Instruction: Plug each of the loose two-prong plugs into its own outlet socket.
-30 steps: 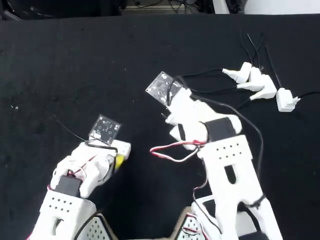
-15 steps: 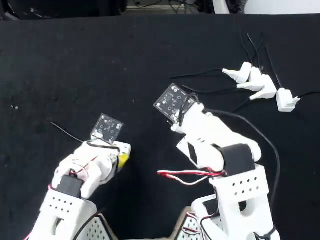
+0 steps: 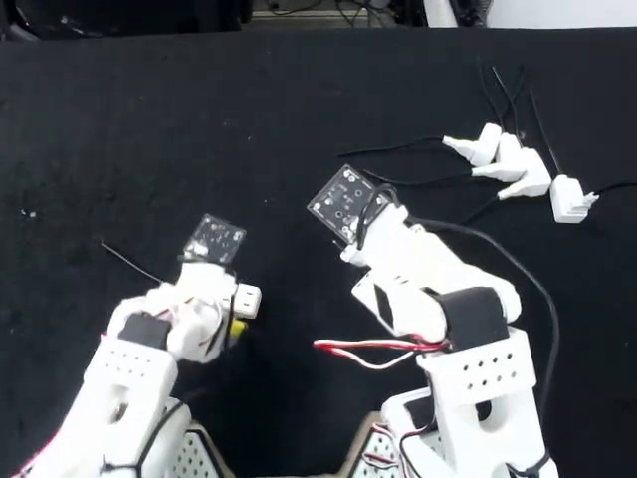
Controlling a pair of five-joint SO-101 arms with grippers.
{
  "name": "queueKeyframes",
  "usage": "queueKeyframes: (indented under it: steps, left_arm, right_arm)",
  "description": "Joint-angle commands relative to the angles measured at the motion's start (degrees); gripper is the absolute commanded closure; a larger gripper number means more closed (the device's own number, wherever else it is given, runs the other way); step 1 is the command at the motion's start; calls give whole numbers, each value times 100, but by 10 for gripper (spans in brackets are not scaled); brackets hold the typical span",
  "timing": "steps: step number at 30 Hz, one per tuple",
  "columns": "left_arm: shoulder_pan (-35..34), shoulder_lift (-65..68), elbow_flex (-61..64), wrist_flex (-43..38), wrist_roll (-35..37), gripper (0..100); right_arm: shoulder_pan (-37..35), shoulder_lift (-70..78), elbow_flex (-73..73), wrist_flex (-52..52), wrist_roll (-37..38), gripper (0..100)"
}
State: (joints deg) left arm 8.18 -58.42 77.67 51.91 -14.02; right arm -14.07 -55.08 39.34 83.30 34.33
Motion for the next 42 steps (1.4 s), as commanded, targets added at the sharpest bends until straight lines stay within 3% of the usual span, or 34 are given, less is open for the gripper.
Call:
queueKeyframes:
  steps: [1,8,14,21,25,30,34,39,42]
  left_arm:
    - [-22,1292,-769,-264,132,751]
    - [-22,2963,-1815,-853,396,751]
    - [-40,3631,-2299,-1292,677,751]
    - [-31,3657,-2413,-1231,686,751]
    - [-66,3622,-2571,-633,677,751]
    - [-374,2840,-2976,220,703,751]
    - [-637,1785,-3336,897,721,751]
    - [-769,598,-3011,809,1143,751]
    - [-655,-26,-2607,519,1398,751]
  right_arm:
    - [70,-189,-101,132,-35,988]
    - [62,-189,-101,123,-18,988]
    - [62,-189,57,97,-18,988]
    - [44,-189,154,88,-18,988]
    - [44,-189,154,88,-53,988]
    - [-149,-180,277,-185,-62,988]
    - [-563,-154,945,-1292,-475,988]
    - [-1565,-136,1824,-3024,-941,988]
    - [-1969,-136,1965,-3499,-949,988]
